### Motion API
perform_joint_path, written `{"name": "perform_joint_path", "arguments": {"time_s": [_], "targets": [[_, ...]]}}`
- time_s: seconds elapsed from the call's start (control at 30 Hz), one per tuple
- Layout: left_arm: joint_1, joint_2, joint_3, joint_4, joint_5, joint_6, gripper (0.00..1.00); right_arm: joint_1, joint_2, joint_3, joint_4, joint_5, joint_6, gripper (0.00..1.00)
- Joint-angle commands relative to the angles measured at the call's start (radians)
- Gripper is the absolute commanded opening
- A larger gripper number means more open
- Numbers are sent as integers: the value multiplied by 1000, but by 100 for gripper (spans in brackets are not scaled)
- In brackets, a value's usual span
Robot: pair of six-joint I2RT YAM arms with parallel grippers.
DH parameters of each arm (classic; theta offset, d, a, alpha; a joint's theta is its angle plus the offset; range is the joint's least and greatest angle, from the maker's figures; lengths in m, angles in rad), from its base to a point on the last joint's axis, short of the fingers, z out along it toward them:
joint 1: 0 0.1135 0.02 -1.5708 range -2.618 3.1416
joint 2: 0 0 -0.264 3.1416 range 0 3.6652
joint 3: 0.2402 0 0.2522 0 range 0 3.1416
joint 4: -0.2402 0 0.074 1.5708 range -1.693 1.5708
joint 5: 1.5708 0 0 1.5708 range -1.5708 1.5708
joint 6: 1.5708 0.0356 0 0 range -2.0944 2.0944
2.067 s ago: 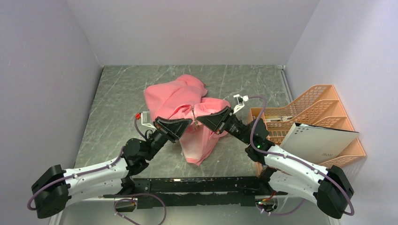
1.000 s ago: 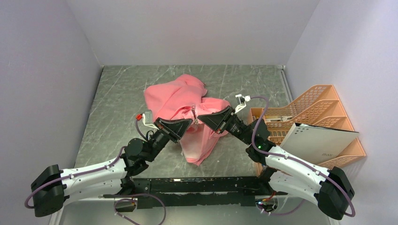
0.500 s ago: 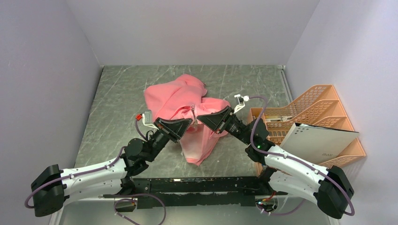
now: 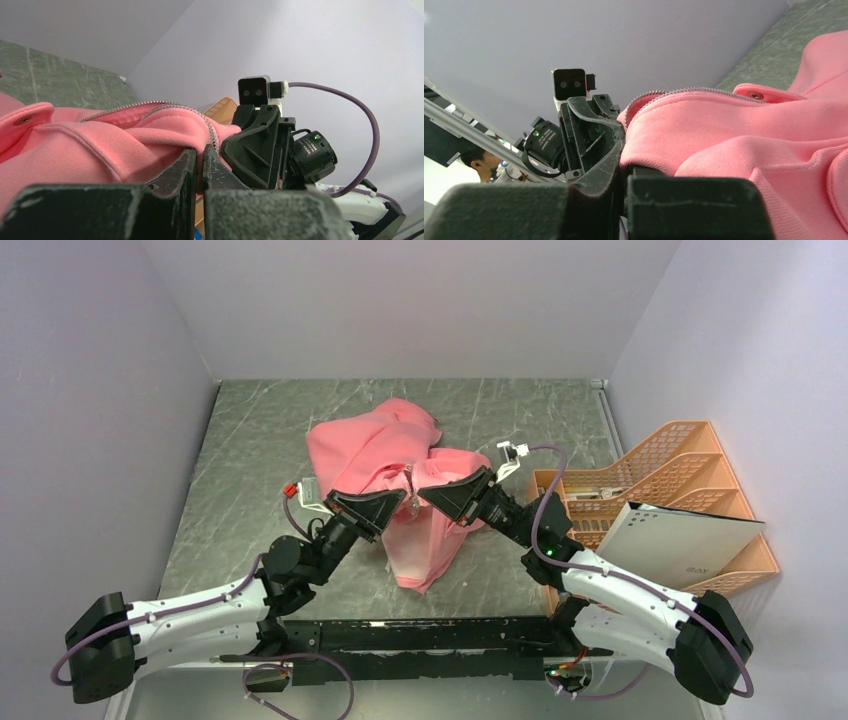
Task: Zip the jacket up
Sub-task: Insert the zipper into the jacket.
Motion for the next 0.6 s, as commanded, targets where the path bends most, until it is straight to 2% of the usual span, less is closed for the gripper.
{"name": "perform_joint_path", "arguments": {"time_s": [0.0,0.57], "targets": [[-6,-33,10,66,-20,-12,5,2,-31,-6,83,6,-23,0],[-6,-4,24,71,42,-13,5,3,-40,-18,86,39,-3,0]]}}
